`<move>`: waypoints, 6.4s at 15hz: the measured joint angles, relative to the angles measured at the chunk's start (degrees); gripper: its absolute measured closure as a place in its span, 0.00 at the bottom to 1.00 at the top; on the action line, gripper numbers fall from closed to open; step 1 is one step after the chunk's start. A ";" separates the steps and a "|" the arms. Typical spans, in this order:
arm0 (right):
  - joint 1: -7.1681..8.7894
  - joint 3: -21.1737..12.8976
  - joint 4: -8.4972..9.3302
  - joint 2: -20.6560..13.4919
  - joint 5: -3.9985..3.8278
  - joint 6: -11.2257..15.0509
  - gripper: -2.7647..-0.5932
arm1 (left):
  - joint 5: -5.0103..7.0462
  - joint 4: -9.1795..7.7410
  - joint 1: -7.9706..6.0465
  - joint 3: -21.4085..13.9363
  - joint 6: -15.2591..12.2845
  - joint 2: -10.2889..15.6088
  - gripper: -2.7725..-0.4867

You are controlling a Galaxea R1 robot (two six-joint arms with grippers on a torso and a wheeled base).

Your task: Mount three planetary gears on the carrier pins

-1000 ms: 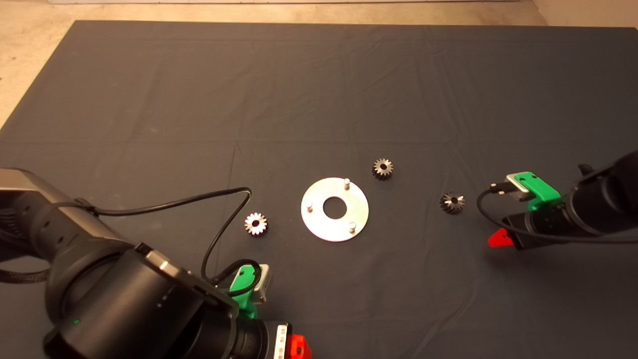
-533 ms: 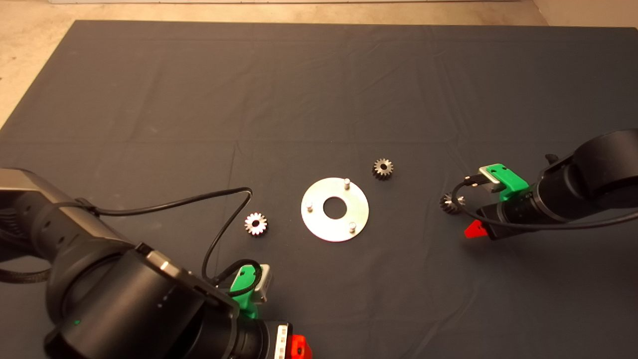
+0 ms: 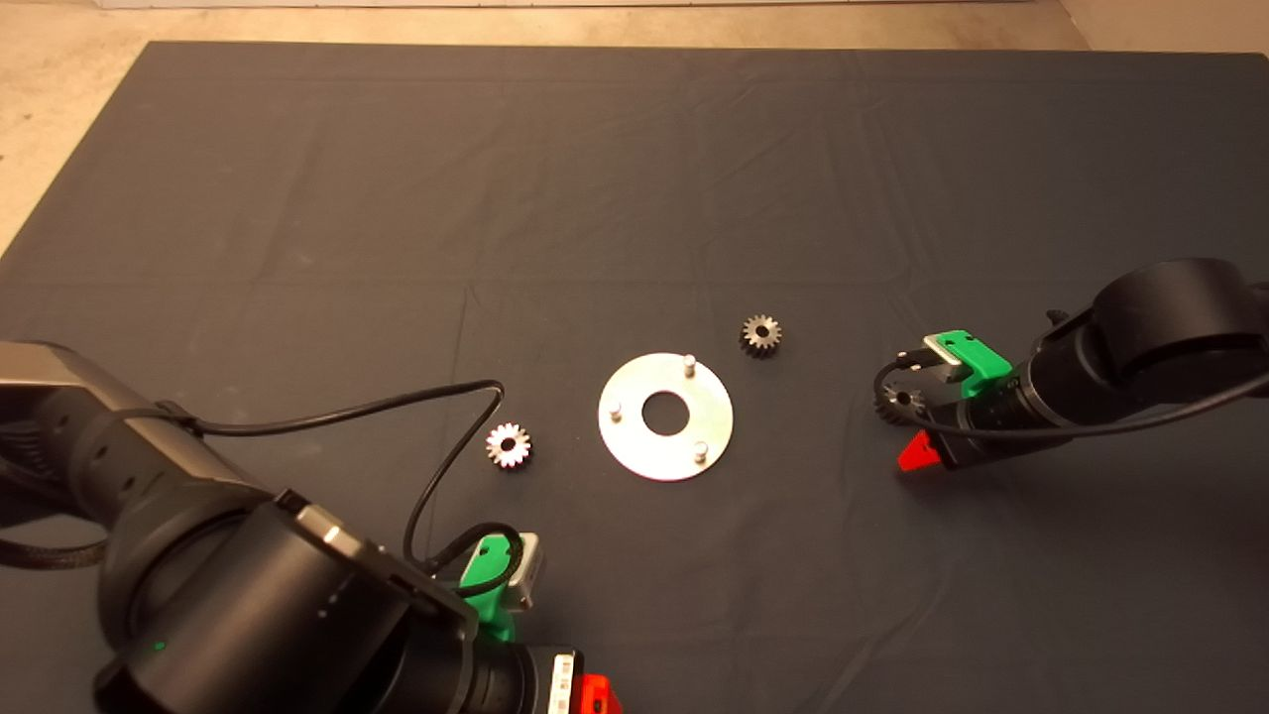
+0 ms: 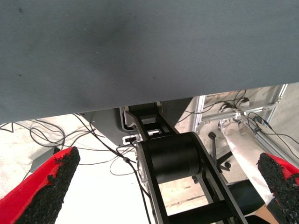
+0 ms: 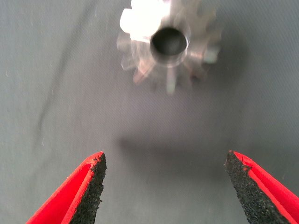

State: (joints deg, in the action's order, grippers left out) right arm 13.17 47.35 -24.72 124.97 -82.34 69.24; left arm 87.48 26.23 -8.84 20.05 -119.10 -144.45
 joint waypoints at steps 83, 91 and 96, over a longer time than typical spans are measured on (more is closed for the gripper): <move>5.57 0.72 4.72 7.17 5.00 -6.87 0.84 | 0.02 0.88 3.00 0.00 0.00 -0.01 0.00; 7.39 -1.46 7.23 20.90 4.08 -7.27 0.85 | 0.02 1.00 2.98 0.00 0.00 -0.01 0.00; 8.06 -0.19 7.45 27.35 0.31 -7.29 0.85 | 0.00 1.02 3.00 0.00 0.00 -0.01 0.00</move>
State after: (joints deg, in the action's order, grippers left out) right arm 21.23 47.16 -17.27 152.31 -82.02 61.95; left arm 87.48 27.26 -5.84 20.05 -119.10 -144.46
